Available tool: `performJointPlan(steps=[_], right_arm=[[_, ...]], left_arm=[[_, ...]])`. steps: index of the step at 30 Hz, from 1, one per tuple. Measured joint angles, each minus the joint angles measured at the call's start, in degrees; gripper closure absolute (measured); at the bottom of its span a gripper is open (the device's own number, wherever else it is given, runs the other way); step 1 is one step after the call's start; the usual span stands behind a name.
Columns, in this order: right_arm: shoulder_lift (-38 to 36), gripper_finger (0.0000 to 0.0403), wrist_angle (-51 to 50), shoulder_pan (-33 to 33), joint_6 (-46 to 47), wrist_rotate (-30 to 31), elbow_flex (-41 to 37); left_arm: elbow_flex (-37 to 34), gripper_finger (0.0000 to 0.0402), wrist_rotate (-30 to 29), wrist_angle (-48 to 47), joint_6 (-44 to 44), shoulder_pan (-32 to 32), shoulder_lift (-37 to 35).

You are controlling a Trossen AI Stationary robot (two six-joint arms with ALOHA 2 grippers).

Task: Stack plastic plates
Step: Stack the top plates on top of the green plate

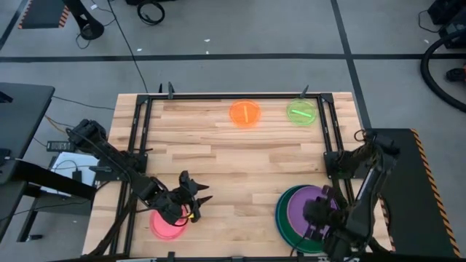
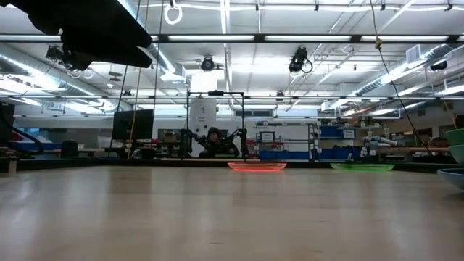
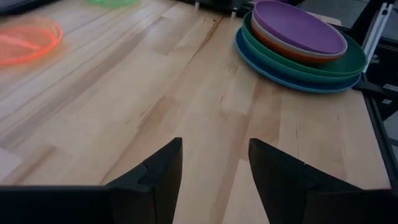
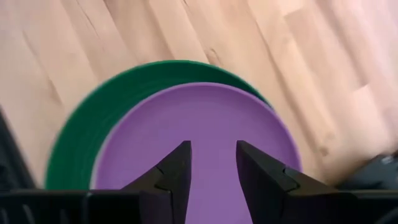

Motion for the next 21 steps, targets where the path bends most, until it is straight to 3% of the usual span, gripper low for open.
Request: performJointPlan(steps=[10, 16, 21], right_arm=[[-11.7, 0.0273, 15.8, -5.4, 5.3, -3.7, -18.8], [-12.2, 0.0279, 22.6, -10.2, 4.0, -4.3, -26.8], [-9.6, 0.0281, 29.3, -12.7, -0.5, -6.4, -28.9]], left_arm=[[0.0, 0.0212, -0.1, 6.5, 7.7, 0.2, 0.0], [0.0, 0.0212, -0.2, 6.7, 7.9, 0.3, 0.0], [0.0, 0.0212, -0.1, 6.7, 7.9, 0.3, -0.1]])
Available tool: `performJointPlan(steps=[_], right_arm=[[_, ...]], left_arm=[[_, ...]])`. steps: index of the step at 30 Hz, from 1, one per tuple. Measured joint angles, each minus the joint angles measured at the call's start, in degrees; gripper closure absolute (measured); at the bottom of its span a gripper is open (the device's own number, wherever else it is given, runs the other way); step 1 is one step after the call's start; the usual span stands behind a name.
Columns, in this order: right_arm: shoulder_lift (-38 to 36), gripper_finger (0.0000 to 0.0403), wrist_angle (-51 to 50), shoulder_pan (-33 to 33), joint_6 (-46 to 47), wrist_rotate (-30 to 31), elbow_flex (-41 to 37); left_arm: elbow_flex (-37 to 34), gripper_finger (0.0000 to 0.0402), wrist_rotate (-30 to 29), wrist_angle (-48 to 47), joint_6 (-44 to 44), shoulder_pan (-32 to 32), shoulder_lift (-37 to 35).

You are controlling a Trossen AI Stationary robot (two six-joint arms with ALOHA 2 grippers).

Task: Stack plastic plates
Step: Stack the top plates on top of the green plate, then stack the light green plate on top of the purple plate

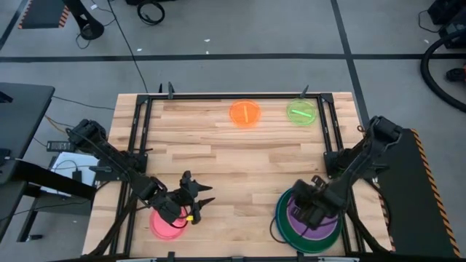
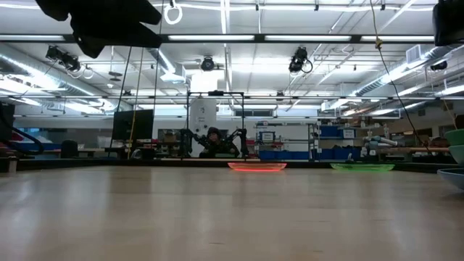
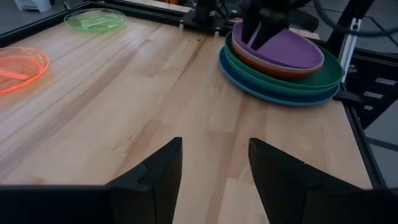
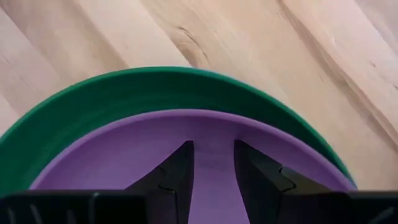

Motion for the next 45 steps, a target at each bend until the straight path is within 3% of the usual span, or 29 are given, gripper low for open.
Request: performJointPlan(steps=[17, 33, 45], right_arm=[[-0.6, 0.0281, -1.6, -0.6, -2.4, -0.5, 1.5], [0.5, 0.0281, 2.1, -1.2, -2.4, -2.3, -1.8], [0.5, 0.0281, -12.5, -1.2, -8.3, -0.9, 11.9]], left_arm=[[0.0, 0.0212, 0.0, 0.0, 0.0, 0.0, 0.0], [0.0, 0.0212, 0.0, 0.0, 0.0, -0.1, 0.0], [0.0, 0.0212, 0.0, 0.0, -0.1, -0.1, 0.0]])
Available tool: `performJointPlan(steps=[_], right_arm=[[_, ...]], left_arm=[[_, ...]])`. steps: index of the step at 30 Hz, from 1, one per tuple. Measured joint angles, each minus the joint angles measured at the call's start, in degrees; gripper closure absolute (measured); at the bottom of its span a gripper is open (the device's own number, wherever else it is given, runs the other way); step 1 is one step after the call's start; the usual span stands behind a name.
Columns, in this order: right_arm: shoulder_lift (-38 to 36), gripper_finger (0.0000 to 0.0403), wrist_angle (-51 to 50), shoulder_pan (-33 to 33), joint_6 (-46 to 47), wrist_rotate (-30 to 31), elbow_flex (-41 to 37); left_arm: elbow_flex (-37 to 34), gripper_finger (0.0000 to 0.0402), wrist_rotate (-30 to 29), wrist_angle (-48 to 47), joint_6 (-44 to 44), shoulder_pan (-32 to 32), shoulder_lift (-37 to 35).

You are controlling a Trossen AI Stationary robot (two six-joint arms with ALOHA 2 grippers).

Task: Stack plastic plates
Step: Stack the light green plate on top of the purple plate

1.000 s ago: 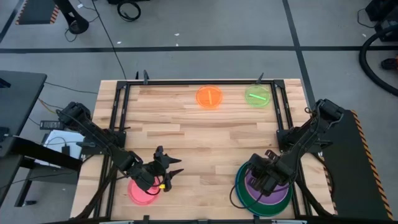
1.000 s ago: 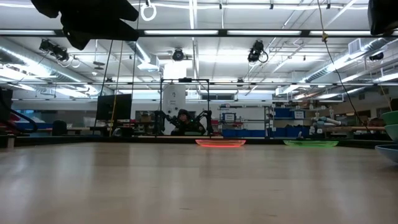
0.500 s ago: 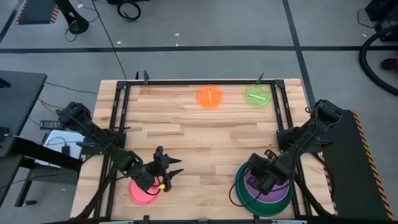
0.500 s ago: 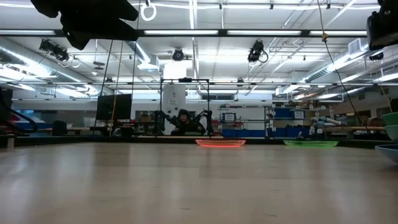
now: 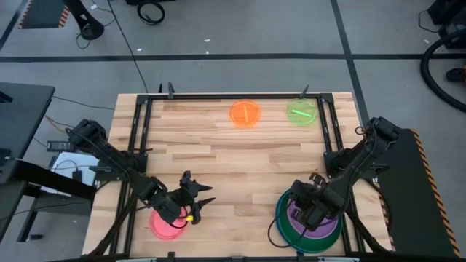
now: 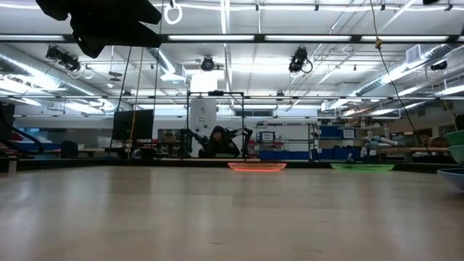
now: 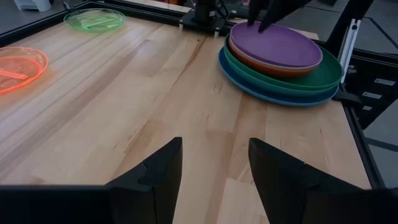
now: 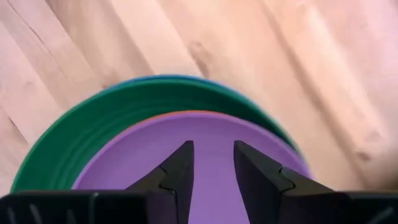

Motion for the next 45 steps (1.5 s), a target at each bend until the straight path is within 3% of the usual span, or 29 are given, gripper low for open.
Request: performJointPlan(steps=[7, 13, 21, 27, 32, 38, 45], right_arm=[[0.0, 0.0281, -12.4, -2.1, -1.7, 4.1, 7.0], [0.0, 0.028, -16.3, -8.3, -6.8, 6.8, 7.6], [0.0, 0.028, -13.9, -20.4, -13.9, 12.9, 7.4], [0.0, 0.0279, -9.0, -29.1, -19.7, 13.6, 7.4], [0.0, 0.0277, -8.0, -35.9, -19.2, 13.9, 7.4], [0.0, 0.0245, -7.8, -42.9, -20.3, 12.3, 7.4], [0.0, 0.0204, -4.3, -47.7, -20.1, 17.0, 7.0]], left_arm=[[0.0, 0.0212, 0.0, 0.0, 0.1, 0.0, 0.0], [0.0, 0.0212, 0.0, 0.0, 0.1, 0.1, 0.0], [0.0, 0.0212, 0.0, 0.0, 0.1, 0.1, 0.0], [0.0, 0.0212, 0.0, 0.0, 0.1, 0.1, 0.0], [0.0, 0.0212, 0.0, 0.0, 0.1, 0.1, 0.0], [0.0, 0.0212, 0.0, 0.0, 0.1, 0.1, 0.0], [0.0, 0.0212, 0.0, 0.0, 0.1, 0.1, 0.0]])
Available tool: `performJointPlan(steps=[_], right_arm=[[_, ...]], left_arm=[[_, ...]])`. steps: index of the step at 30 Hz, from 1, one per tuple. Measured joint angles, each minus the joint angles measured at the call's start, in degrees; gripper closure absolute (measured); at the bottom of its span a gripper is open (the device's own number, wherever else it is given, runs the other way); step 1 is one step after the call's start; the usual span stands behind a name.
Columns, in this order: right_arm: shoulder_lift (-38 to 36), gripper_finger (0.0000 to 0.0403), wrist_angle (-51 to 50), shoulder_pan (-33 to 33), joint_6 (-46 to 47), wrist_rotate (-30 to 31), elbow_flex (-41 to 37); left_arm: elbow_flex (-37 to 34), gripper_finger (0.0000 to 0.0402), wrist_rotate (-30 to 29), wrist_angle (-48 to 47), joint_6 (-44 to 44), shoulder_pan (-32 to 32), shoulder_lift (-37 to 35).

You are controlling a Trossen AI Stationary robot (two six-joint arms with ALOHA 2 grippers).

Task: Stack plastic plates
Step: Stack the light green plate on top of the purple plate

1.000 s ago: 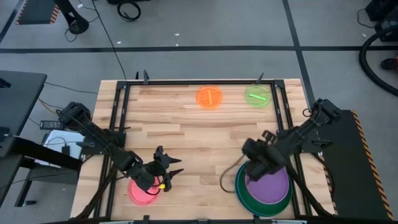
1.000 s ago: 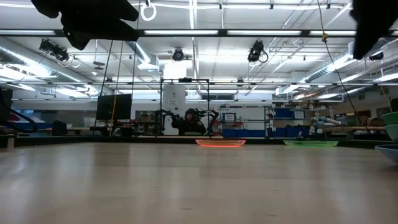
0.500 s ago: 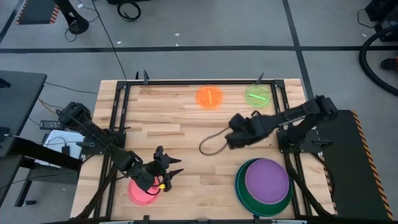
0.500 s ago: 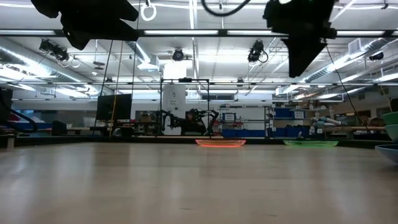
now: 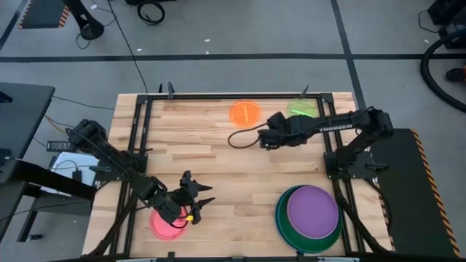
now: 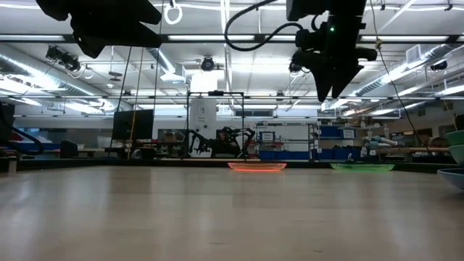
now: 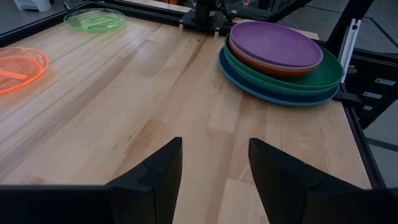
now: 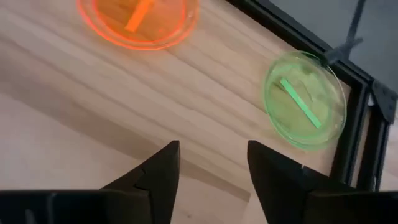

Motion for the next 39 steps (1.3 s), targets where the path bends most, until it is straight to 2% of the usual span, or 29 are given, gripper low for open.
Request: performJointPlan(steps=[7, 14, 16, 21, 28, 34, 39], right_arm=[[0.0, 0.0204, 1.1, -6.0, -1.0, 0.4, -4.7], [0.0, 0.0204, 16.3, -12.6, -6.8, 2.1, -18.9], [0.0, 0.0205, 21.7, -14.4, -10.5, 2.4, -22.7], [0.0, 0.0212, 32.6, -19.2, -26.9, 2.0, -29.3], [0.1, 0.0235, 33.6, -26.6, -40.2, 3.8, -30.5], [0.1, 0.0251, 35.5, -30.8, -48.3, -0.1, -30.4], [0.1, 0.0252, 36.3, -31.4, -51.0, -2.4, -30.4]], left_arm=[[0.0, 0.0212, 0.0, 0.0, 0.0, 0.0, 0.0], [0.0, 0.0212, 0.0, 0.0, 0.0, 0.0, 0.0], [0.0, 0.0212, 0.0, 0.0, 0.0, 0.0, 0.0], [0.0, 0.0212, 0.0, 0.0, 0.0, 0.0, 0.0], [0.0, 0.0212, 0.0, 0.0, 0.0, 0.0, 0.0], [0.0, 0.0212, 0.0, 0.0, 0.0, 0.0, 0.0], [0.0, 0.0212, 0.0, 0.0, 0.0, 0.0, 0.0]])
